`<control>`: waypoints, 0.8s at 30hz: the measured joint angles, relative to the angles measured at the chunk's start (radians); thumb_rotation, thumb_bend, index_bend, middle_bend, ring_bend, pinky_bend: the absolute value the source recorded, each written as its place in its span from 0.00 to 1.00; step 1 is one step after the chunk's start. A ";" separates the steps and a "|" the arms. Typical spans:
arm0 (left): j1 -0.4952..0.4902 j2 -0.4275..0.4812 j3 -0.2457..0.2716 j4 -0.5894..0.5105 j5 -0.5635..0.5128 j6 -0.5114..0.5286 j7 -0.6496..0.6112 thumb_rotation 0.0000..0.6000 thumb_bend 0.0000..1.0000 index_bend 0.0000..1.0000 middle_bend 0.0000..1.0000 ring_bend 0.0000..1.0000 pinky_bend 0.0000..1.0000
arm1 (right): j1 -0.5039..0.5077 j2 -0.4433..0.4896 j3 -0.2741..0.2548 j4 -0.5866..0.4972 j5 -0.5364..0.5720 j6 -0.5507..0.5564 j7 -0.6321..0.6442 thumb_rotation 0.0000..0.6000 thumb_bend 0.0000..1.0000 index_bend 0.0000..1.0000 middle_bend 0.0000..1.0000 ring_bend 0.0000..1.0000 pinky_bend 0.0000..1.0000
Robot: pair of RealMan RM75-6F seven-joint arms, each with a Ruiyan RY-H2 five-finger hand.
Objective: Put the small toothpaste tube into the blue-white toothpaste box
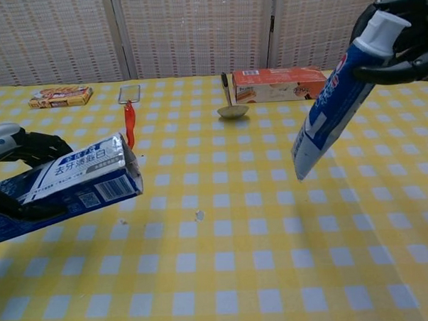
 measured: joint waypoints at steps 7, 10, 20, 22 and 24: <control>0.002 0.005 -0.004 -0.004 -0.001 0.003 -0.017 1.00 0.28 0.48 0.57 0.42 0.39 | 0.014 -0.011 0.031 -0.022 -0.020 0.005 0.275 1.00 0.57 0.77 0.60 0.75 0.95; -0.001 0.006 -0.007 -0.011 -0.007 -0.005 -0.024 1.00 0.27 0.48 0.57 0.42 0.39 | 0.026 -0.022 0.038 -0.029 -0.032 -0.001 0.383 1.00 0.57 0.77 0.60 0.75 0.95; -0.010 0.029 -0.006 -0.082 0.000 -0.027 -0.090 1.00 0.27 0.48 0.57 0.42 0.39 | 0.090 -0.075 0.046 -0.011 -0.082 -0.042 0.582 1.00 0.57 0.77 0.61 0.76 0.95; -0.012 0.041 -0.004 -0.099 0.001 -0.037 -0.120 1.00 0.27 0.48 0.57 0.42 0.39 | 0.101 -0.072 0.046 -0.001 -0.095 -0.048 0.618 1.00 0.57 0.77 0.61 0.76 0.95; -0.017 0.061 -0.002 -0.120 -0.001 -0.059 -0.168 1.00 0.27 0.48 0.57 0.42 0.39 | 0.110 -0.067 0.046 0.010 -0.108 -0.050 0.654 1.00 0.57 0.77 0.61 0.76 0.95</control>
